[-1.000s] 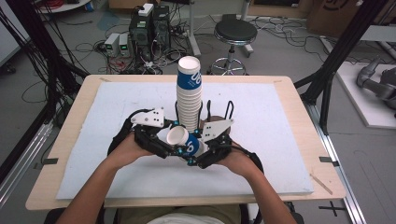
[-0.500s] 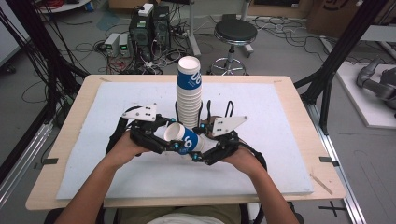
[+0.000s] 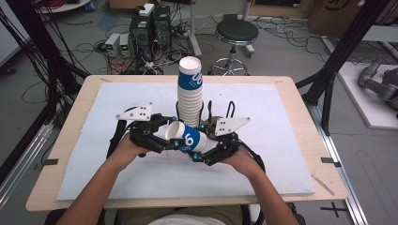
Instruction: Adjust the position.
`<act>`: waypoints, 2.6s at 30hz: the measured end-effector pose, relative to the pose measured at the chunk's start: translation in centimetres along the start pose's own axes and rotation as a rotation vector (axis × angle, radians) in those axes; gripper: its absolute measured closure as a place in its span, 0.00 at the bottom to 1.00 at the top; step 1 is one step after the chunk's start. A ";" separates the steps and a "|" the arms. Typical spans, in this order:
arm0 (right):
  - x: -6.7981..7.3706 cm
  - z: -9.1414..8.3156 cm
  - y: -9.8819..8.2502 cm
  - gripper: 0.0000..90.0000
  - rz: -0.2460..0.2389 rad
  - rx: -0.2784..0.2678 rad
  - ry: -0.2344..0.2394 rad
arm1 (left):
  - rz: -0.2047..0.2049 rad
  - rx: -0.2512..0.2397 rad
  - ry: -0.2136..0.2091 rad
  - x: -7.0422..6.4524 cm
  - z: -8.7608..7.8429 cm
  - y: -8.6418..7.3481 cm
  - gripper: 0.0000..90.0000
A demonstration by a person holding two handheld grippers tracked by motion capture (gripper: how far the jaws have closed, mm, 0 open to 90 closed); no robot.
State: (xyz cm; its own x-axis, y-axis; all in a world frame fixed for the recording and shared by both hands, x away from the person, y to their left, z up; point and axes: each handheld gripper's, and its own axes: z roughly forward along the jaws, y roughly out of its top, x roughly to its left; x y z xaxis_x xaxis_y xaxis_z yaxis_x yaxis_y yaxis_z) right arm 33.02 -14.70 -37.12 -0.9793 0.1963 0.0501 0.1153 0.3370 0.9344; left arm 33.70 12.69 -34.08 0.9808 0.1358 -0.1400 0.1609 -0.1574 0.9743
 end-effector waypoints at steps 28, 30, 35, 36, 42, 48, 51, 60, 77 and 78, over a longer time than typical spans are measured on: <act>0.7 -0.5 1.3 0.26 -0.162 0.262 0.012 | 0.031 0.217 -0.022 -0.5 1.2 -1.0 0.27; 0.7 -0.5 1.3 0.26 -0.168 0.277 0.010 | 0.032 0.226 -0.033 -0.6 1.3 -1.1 0.31; 0.8 -0.5 1.3 0.26 -0.173 0.296 0.015 | 0.033 0.244 -0.049 -0.4 1.4 -1.2 0.32; 0.8 -0.5 1.3 0.25 -0.174 0.294 0.015 | 0.032 0.244 -0.053 -0.3 1.3 -1.2 0.32; 0.7 -0.9 1.4 0.21 -0.148 0.237 0.010 | 0.005 0.209 -0.059 -0.1 1.0 -1.1 0.32; 0.2 -2.2 1.4 0.21 -0.090 0.146 0.000 | -0.020 0.136 -0.043 0.5 0.1 -1.5 0.32; -0.4 -3.0 1.5 0.20 -0.063 0.076 -0.011 | -0.051 0.064 -0.040 1.0 -0.6 -1.8 0.32; -1.3 -3.8 0.7 0.15 0.058 -0.070 -0.015 | -0.029 -0.066 -0.030 1.0 -1.2 -2.0 0.32; -0.7 -1.3 0.3 0.15 0.078 -0.056 0.094 | -0.023 -0.092 -0.097 0.5 -0.1 -2.5 0.32; -0.7 -1.3 0.3 0.15 0.079 -0.056 0.093 | -0.024 -0.092 -0.098 0.5 -0.1 -2.5 0.32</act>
State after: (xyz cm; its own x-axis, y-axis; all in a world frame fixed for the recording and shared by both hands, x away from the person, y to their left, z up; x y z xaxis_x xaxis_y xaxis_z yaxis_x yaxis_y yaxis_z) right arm 33.51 -15.90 -36.42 -0.9790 0.1331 0.1542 0.1857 0.2717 0.9443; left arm 33.76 13.27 -36.59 0.9837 0.0414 -0.1752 0.1777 -0.0641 0.9820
